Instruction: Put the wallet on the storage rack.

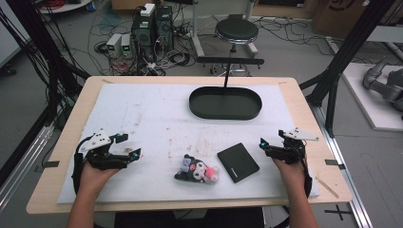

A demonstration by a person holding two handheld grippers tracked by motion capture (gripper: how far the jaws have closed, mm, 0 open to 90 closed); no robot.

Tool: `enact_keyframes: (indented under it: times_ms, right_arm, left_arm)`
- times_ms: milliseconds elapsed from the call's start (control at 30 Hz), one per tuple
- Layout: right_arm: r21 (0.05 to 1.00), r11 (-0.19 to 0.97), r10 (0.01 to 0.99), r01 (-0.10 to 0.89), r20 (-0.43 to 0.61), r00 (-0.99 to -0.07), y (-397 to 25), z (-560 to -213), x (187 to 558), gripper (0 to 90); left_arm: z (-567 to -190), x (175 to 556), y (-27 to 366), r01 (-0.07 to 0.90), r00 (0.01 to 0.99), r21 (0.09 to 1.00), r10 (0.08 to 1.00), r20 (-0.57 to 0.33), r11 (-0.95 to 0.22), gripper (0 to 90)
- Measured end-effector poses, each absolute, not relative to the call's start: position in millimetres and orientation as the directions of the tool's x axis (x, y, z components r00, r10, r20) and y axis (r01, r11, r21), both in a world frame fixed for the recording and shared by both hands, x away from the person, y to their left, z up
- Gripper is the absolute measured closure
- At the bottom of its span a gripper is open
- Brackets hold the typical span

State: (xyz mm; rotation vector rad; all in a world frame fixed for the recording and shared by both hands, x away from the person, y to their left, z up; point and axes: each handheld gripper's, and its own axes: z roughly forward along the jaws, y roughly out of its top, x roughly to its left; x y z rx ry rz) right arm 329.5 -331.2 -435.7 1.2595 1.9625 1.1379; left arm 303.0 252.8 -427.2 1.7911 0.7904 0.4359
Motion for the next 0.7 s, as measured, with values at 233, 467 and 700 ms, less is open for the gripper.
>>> enact_keyframes:
  times_ms: [233, 467, 700]
  right_arm:
    - [0.866, 0.187, 0.909, 0.463, 0.027, -0.417, -337.8, -438.7, 323.2, 14.9]
    - [0.876, 0.168, 0.916, 0.453, 0.03, -0.399, -342.6, -433.9, 309.5, 14.9]
    - [0.877, 0.17, 0.919, 0.449, 0.024, -0.395, -347.8, -432.2, 300.3, 14.9]
  left_arm:
    - [-423.5, 309.6, 244.8, 0.322, 0.726, 0.927, 0.678, -0.113, -0.191, 17.8]
    - [-416.3, 317.2, 221.5, 0.306, 0.769, 0.926, 0.63, -0.105, -0.22, 17.8]
    - [-404.8, 327.8, 196.2, 0.296, 0.798, 0.922, 0.595, -0.095, -0.25, 17.8]
